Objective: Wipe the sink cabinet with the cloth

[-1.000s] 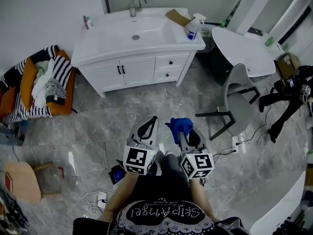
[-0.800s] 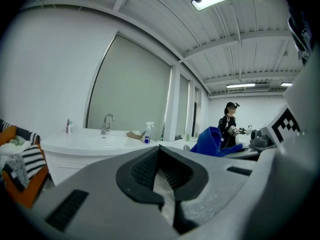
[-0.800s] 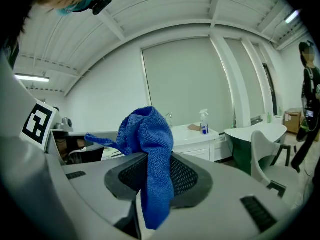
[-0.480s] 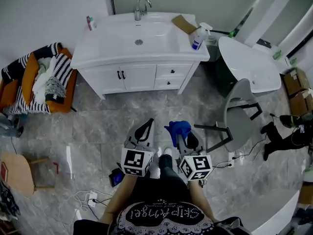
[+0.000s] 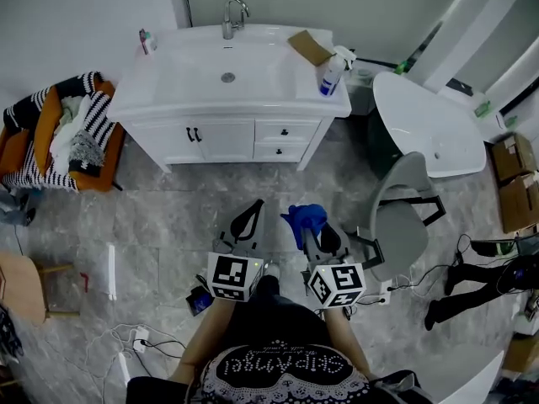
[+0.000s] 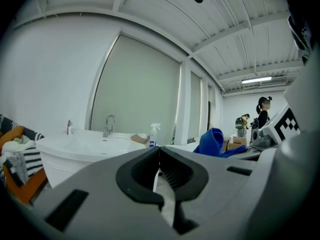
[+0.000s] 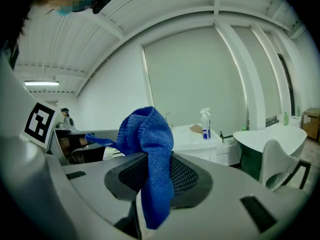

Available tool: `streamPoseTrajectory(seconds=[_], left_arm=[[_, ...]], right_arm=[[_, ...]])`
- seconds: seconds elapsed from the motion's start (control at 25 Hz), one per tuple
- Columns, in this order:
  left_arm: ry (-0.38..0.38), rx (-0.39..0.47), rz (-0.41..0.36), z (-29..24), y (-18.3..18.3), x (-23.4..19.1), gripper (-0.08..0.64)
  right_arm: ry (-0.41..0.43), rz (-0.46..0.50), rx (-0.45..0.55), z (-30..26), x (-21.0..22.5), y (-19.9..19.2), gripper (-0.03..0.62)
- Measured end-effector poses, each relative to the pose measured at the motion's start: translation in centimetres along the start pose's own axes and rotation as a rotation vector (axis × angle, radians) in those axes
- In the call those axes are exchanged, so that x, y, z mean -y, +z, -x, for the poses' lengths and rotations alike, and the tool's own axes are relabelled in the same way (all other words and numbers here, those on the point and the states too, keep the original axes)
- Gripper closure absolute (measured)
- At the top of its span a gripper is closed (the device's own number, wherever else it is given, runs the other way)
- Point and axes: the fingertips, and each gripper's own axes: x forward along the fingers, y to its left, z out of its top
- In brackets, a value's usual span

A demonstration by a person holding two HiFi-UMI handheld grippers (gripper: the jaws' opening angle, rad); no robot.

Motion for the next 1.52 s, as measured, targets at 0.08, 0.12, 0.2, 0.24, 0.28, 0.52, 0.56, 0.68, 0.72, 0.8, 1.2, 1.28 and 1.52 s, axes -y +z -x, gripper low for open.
streamPoseTrajectory(seconds=[0.08, 0.12, 0.2, 0.24, 0.28, 0.52, 0.56, 0.68, 0.72, 0.8, 1.2, 1.28, 1.52], left_arm=[[0.003, -0.004, -0.005, -0.9, -0.1, 0.7, 0.555], [0.003, -0.007, -0.005, -1.3, -0.2, 1.0, 0.555], [0.004, -0.01, -0.004, -2.1, -0.2, 1.3, 0.555], [0.005, -0.011, -0.004, -2.4, -0.1, 1.5, 0.555], [0.006, -0.011, -0.004, -2.7, -0.1, 1.6, 0.555], [0.014, -0.018, -0.003, -4.8, -0.1, 1.1, 0.555], [0.014, -0.021, -0.001, -5.2, -0.1, 0.9, 0.555], [0.007, -0.026, 0.004, -6.7, -0.1, 0.3, 0.555], [0.005, -0.028, 0.003, -7.2, 0.0, 0.0, 0.555], [0.002, -0.035, 0.001, -8.3, 0.1, -0.9, 0.555], [-0.057, -0.044, -0.011, -14.2, 2.2, -4.8, 0.555], [-0.068, -0.047, -0.013, -14.7, 2.2, -5.4, 0.555], [-0.063, -0.056, -0.002, -15.2, 1.7, -7.1, 0.555]], right_arm=[[-0.003, -0.004, -0.005, 0.0, 1.4, -0.1, 0.469], [-0.006, -0.009, -0.007, -0.1, 2.0, -0.2, 0.47], [-0.008, -0.021, -0.013, -0.2, 2.9, -0.2, 0.469], [-0.007, -0.023, -0.016, -0.2, 3.2, -0.2, 0.471], [-0.006, -0.024, -0.018, -0.4, 3.5, -0.2, 0.47], [0.002, -0.03, -0.026, -2.0, 4.6, 0.0, 0.47], [0.003, -0.03, -0.028, -2.3, 4.8, 0.0, 0.47], [-0.005, -0.039, -0.036, -3.6, 5.4, 0.2, 0.47], [-0.008, -0.044, -0.038, -4.2, 5.7, 0.3, 0.469], [-0.015, -0.054, -0.044, -5.6, 6.1, 0.6, 0.469], [-0.045, -0.07, 0.021, -12.1, 7.6, 4.5, 0.471], [-0.059, -0.074, 0.027, -12.8, 7.8, 4.6, 0.471], [-0.079, -0.088, 0.015, -13.5, 8.0, 4.2, 0.471]])
